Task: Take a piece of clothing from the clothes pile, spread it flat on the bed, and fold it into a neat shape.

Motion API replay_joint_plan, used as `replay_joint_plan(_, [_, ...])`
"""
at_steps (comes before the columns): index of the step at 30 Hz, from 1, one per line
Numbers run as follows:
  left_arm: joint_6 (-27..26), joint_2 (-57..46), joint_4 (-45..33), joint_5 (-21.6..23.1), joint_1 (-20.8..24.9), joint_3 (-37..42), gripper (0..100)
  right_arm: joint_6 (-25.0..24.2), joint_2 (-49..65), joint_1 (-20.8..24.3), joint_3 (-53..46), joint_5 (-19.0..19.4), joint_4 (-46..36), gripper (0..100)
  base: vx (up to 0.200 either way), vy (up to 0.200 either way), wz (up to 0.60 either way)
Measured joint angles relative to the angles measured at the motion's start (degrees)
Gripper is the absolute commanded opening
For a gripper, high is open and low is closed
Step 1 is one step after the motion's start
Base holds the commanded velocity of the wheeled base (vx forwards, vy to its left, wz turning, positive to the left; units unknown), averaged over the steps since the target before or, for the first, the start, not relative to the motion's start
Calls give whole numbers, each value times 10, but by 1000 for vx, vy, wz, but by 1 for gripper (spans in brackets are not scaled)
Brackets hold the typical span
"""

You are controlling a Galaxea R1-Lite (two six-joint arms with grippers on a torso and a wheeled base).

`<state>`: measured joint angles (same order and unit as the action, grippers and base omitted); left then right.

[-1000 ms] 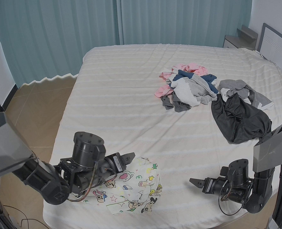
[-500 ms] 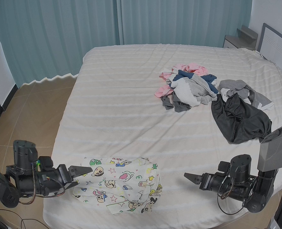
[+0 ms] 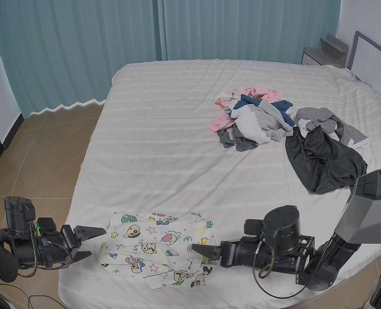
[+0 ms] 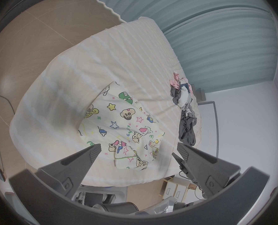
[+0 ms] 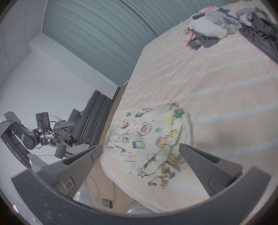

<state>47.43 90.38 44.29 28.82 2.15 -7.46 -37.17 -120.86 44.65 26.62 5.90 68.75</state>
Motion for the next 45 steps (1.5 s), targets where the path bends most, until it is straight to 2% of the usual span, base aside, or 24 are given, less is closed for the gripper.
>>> replay_joint_plan(3, [2, 4, 1, -2, -5, 2, 100, -29, -3, 28, 47, 2, -43, 100, -133, 0, 0])
replay_joint_plan(7, [2, 13, 6, -2, -10, 4, 100, -67, -15, 66, 80, 3, -54, 100, 0, 0, 0])
replay_joint_plan(13, [1, 31, 55, -2, -12, 15, 100, -69, -48, 87, 95, 0, -38, 100, 0, 0, 0])
replay_joint_plan(18, [-1, 53, 109, -4, -12, 35, 100, -68, -86, 91, 98, -15, 4, 100, 0, 0, 0])
replay_joint_plan(24, [-2, 82, 128, -15, -13, 44, 100, -64, -128, 88, 108, -31, 51, 100, 0, 0, 0])
replay_joint_plan(45, [-3, 97, 128, -17, -13, 46, 100, -56, -159, 67, 115, -40, 57, 100, 0, 0, 0])
